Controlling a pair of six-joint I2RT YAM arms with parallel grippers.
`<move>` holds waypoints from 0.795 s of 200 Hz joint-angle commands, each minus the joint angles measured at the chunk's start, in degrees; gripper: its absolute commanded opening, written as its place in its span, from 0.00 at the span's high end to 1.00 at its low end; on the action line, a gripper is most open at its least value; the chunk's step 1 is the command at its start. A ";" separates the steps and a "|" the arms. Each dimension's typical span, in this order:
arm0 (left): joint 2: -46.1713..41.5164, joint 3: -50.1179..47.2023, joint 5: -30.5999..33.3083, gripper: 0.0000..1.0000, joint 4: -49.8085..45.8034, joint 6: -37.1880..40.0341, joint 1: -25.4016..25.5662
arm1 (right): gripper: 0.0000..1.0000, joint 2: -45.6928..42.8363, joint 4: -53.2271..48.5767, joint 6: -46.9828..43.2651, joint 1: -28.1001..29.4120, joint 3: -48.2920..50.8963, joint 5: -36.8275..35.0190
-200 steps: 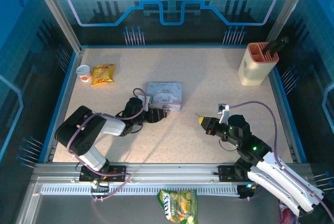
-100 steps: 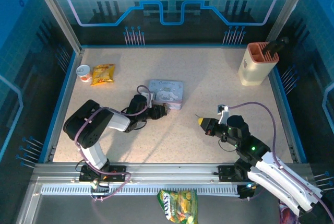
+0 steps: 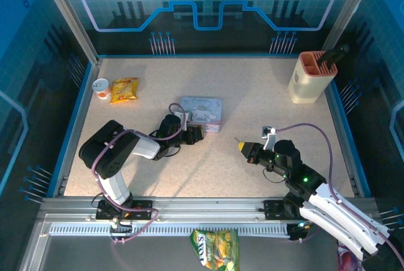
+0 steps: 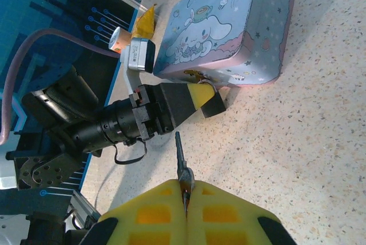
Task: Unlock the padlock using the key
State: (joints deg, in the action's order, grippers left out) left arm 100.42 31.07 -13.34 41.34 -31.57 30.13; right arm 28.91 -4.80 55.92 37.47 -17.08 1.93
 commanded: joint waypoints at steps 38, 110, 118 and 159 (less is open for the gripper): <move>-3.41 -1.03 -0.58 0.85 -4.52 -5.51 1.05 | 1.00 4.15 2.06 2.59 2.03 -0.38 0.11; -8.52 -3.90 -1.67 0.87 2.03 -22.25 2.86 | 1.00 6.97 6.60 9.41 4.23 3.57 -1.38; -8.66 -4.00 -1.39 0.87 2.33 -23.94 3.16 | 1.00 7.89 8.06 10.36 4.40 4.00 -0.98; -8.01 -6.58 0.31 0.88 9.35 -33.09 4.32 | 1.00 14.33 17.26 16.76 6.31 6.71 -0.43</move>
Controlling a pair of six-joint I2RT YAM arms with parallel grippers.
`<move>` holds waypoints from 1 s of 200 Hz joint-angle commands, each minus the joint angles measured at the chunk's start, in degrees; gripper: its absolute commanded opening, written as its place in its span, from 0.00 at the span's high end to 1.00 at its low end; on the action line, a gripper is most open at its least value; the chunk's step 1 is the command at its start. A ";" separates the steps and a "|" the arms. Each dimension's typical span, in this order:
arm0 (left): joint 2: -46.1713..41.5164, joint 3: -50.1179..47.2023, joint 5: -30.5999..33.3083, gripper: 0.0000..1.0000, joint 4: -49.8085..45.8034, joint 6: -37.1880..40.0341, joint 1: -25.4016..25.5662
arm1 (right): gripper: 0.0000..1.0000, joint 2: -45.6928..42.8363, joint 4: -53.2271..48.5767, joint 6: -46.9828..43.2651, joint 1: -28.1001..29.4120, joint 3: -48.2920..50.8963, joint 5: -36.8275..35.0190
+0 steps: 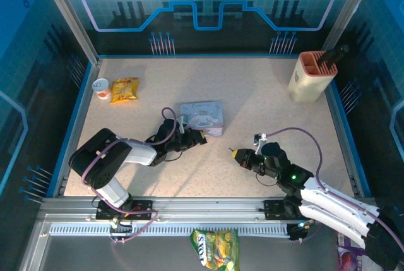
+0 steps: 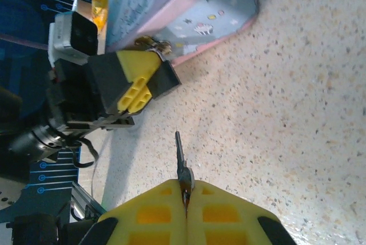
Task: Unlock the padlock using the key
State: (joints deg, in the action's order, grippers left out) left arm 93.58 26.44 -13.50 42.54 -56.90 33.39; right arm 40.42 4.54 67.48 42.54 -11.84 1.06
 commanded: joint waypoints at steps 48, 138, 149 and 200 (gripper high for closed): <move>-0.67 -2.35 2.00 0.89 14.39 -13.31 2.93 | 1.00 5.17 12.48 9.27 3.31 2.40 -2.33; 1.17 -2.00 6.90 0.90 22.22 -22.44 7.30 | 1.00 11.80 23.56 13.61 2.31 2.35 -1.91; 0.92 -1.83 7.33 0.90 22.01 -22.78 7.81 | 1.00 13.39 26.00 13.94 1.97 2.15 -1.18; 0.60 -1.50 8.35 0.90 21.93 -23.74 8.70 | 1.00 16.63 29.89 13.69 1.99 2.11 -0.46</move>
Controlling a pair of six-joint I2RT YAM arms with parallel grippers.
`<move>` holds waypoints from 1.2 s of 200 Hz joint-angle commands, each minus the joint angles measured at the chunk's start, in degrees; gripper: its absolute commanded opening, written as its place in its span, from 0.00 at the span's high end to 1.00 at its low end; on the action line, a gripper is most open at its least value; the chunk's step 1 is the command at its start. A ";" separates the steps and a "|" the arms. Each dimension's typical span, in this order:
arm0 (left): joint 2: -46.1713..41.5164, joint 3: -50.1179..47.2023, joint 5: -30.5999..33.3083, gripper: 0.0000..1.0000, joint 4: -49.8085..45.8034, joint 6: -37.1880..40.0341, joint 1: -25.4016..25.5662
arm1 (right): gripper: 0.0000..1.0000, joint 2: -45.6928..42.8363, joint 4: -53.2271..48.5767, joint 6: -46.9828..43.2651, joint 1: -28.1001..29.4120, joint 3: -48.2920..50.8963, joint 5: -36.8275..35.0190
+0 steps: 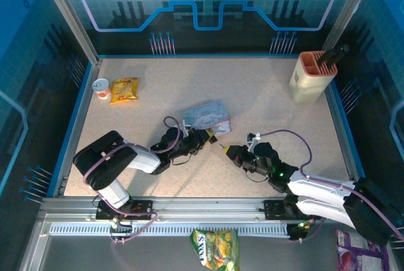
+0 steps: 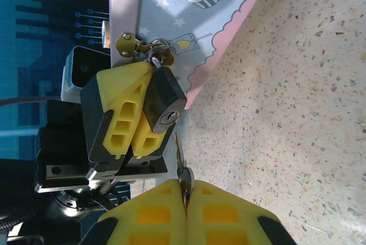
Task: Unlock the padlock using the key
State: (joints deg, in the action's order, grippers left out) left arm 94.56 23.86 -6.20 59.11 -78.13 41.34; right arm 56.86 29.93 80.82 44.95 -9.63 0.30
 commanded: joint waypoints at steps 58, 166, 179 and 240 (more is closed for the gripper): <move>-1.97 1.61 1.42 0.90 3.44 -3.69 1.02 | 1.00 -3.03 3.07 -0.05 -0.21 1.89 -2.54; -3.84 3.57 2.50 0.91 1.13 -4.26 1.68 | 1.00 -0.82 10.46 1.82 0.95 2.49 -3.53; -3.69 3.57 2.63 0.90 1.70 -4.74 1.81 | 1.00 -1.04 9.94 1.98 1.13 2.76 -4.21; -4.39 3.59 3.46 0.90 1.17 -5.19 2.35 | 1.00 0.12 10.86 1.91 1.90 2.88 -5.42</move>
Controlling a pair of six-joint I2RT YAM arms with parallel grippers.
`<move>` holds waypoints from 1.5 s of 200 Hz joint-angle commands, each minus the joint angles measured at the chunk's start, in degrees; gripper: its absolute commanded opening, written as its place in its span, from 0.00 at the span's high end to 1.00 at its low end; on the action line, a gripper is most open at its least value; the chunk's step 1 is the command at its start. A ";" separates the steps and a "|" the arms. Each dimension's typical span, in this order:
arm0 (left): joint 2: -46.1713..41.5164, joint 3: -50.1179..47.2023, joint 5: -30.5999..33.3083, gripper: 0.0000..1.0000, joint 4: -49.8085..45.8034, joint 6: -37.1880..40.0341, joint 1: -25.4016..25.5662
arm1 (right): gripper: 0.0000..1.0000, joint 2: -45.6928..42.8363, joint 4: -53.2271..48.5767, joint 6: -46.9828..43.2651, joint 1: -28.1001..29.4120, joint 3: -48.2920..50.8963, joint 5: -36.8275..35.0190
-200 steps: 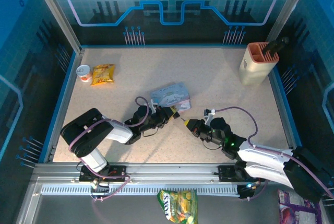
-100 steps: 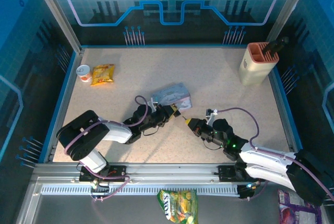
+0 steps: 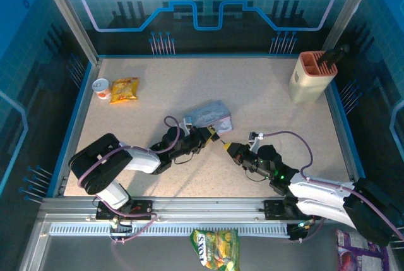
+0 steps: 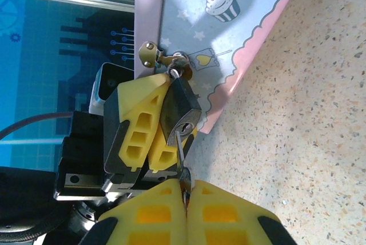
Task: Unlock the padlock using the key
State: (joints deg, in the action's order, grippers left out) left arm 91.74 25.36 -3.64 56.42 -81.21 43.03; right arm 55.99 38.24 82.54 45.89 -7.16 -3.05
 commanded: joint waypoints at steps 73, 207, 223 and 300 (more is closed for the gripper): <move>-1.67 1.89 1.42 0.91 4.07 -2.74 0.94 | 1.00 4.17 5.88 0.13 1.68 -0.05 -2.42; -2.49 2.23 1.75 0.91 3.16 -3.39 1.01 | 1.00 6.59 8.94 0.88 1.75 0.00 -2.73; -2.86 2.51 1.79 0.91 2.87 -3.43 1.22 | 1.00 6.76 9.21 0.89 1.75 -0.14 -2.63; -3.54 2.76 2.30 0.91 2.57 -3.16 2.04 | 1.00 6.73 10.23 1.31 1.84 -0.31 -2.94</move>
State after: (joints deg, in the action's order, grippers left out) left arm 90.50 25.91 -1.67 55.33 -83.13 44.10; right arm 62.67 45.76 83.22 46.87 -7.16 -4.14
